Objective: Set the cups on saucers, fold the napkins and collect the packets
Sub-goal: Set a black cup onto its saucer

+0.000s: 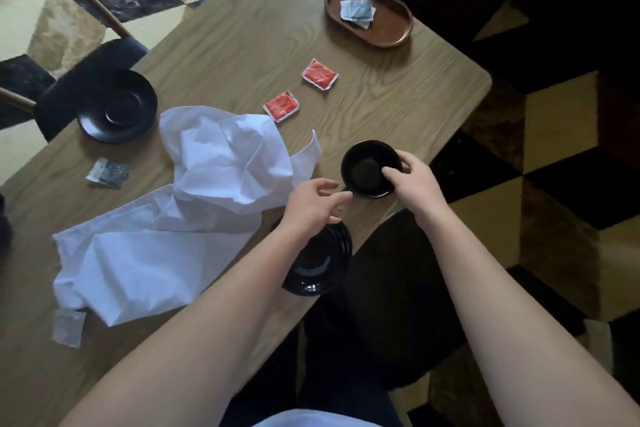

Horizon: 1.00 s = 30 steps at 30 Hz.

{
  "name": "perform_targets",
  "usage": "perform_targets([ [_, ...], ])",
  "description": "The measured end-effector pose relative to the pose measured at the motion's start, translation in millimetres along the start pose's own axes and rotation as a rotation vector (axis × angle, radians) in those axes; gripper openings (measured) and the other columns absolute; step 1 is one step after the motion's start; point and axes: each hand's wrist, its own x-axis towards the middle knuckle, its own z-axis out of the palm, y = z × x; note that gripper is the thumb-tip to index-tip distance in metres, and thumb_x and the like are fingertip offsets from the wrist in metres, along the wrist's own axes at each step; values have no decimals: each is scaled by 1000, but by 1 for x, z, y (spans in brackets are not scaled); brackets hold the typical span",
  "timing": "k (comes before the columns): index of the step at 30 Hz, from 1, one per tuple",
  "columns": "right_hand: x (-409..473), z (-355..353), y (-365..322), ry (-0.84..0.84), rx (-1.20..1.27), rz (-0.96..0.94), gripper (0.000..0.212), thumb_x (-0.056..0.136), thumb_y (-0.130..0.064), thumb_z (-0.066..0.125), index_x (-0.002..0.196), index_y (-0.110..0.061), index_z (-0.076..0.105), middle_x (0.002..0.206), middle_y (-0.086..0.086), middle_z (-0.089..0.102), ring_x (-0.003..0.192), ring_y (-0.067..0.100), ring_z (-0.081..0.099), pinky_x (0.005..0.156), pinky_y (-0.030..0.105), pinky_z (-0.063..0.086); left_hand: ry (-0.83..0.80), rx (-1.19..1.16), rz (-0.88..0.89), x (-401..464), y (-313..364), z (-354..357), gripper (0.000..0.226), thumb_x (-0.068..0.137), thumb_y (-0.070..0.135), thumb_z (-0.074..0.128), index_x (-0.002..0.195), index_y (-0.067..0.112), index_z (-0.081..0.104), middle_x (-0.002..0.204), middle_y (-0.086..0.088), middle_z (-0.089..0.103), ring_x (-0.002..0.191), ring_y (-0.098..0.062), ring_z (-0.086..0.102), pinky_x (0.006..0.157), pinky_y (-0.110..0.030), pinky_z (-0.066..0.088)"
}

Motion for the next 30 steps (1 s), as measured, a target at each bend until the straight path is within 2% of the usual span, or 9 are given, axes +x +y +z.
perform_targets([
  [5,6,3,0,78,-29,25,38,95,-17,61,133,-18,64,126,6,68,119,24,61,99,39,52,11,-17,-37,5,8,10,50,86,32,78,126,7,65,113,-6,70,91,-17,72,75,-27,63],
  [9,-6,4,-7,81,-9,-24,40,94,-12,60,133,-18,65,125,5,69,119,23,62,100,44,54,80,24,-43,-4,20,7,31,85,41,76,102,15,73,98,-2,74,89,-22,74,89,-40,60],
  [13,-35,6,-15,61,3,-140,39,91,-14,61,128,-23,69,115,-2,73,110,14,66,95,43,57,86,14,-27,-37,18,-18,30,80,45,79,95,20,77,92,-7,78,86,-24,75,86,-38,61],
  [15,-53,12,-15,-2,32,-154,38,87,-14,62,122,-26,72,105,-6,76,100,10,70,91,41,59,97,-22,-29,-59,6,-34,32,76,48,82,93,21,78,89,1,79,85,-16,76,84,-31,60],
  [20,-90,40,-1,-173,-24,-176,41,83,-8,64,120,-23,72,100,-5,78,95,7,73,91,39,59,135,-176,-105,-102,-44,-53,30,81,28,82,100,5,78,89,-4,79,88,-14,76,81,-23,60],
  [23,-101,57,13,-235,-75,-138,41,83,-7,64,120,-24,72,100,-3,77,96,9,72,91,41,58,166,-141,-156,-120,-74,-52,19,84,33,79,93,16,80,84,3,79,83,-7,74,74,-22,58],
  [26,-107,69,24,-237,-127,-114,43,83,-6,63,121,-23,72,100,-1,77,97,12,71,92,41,57,213,-118,-175,-128,-94,-43,16,87,33,74,72,27,75,72,15,76,72,0,70,65,-20,55],
  [28,-109,74,28,-229,-131,-102,43,83,-5,62,121,-24,71,101,-1,77,98,12,71,93,42,57,258,-119,-194,-129,-99,-38,16,86,35,75,71,29,72,76,14,76,84,-7,71,78,-31,58],
  [30,-109,78,30,-219,-132,-82,43,85,-7,62,123,-24,71,101,-1,77,99,13,71,95,42,56,278,-132,-204,-129,-100,-37,15,85,39,75,91,25,74,96,8,76,96,-14,69,90,-39,56],
])
